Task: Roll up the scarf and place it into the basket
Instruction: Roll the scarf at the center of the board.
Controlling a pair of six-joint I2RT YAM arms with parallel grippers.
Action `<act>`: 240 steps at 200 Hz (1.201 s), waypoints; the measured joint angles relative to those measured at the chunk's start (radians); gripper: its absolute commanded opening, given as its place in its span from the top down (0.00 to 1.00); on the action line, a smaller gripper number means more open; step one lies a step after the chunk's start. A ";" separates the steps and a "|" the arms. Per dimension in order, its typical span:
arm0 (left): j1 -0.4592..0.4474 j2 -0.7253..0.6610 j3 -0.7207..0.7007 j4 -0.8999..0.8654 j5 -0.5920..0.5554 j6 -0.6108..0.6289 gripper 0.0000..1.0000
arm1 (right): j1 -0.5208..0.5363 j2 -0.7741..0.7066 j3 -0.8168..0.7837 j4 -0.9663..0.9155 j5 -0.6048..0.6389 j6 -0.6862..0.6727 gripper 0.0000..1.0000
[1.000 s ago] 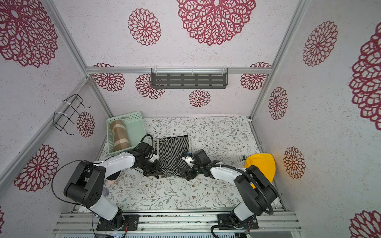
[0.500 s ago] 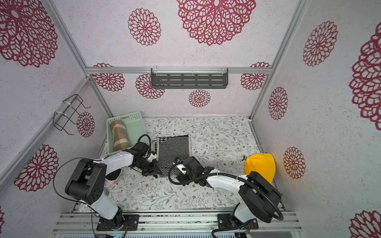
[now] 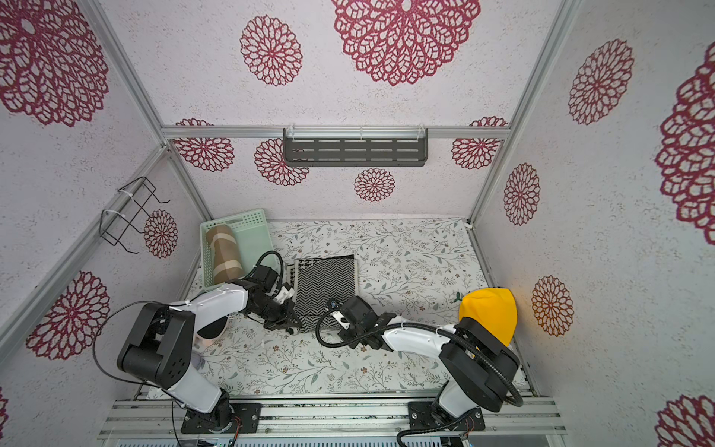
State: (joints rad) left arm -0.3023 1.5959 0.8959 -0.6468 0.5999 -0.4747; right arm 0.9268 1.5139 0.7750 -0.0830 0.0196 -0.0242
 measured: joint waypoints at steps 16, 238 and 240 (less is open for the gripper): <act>-0.004 -0.086 -0.023 0.008 -0.029 -0.009 0.51 | 0.000 0.001 0.045 -0.082 -0.047 0.049 1.00; -0.317 -0.441 -0.275 0.161 -0.566 -0.127 0.18 | -0.306 0.244 0.233 -0.385 -0.770 0.340 1.00; -0.317 -0.437 -0.275 0.162 -0.567 -0.127 0.18 | -0.307 0.247 0.233 -0.384 -0.772 0.340 1.00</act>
State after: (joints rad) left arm -0.6193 1.1587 0.6209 -0.4850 0.0330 -0.6022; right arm 0.6201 1.7611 1.0077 -0.4671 -0.7528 0.3157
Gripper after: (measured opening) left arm 0.800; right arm 0.071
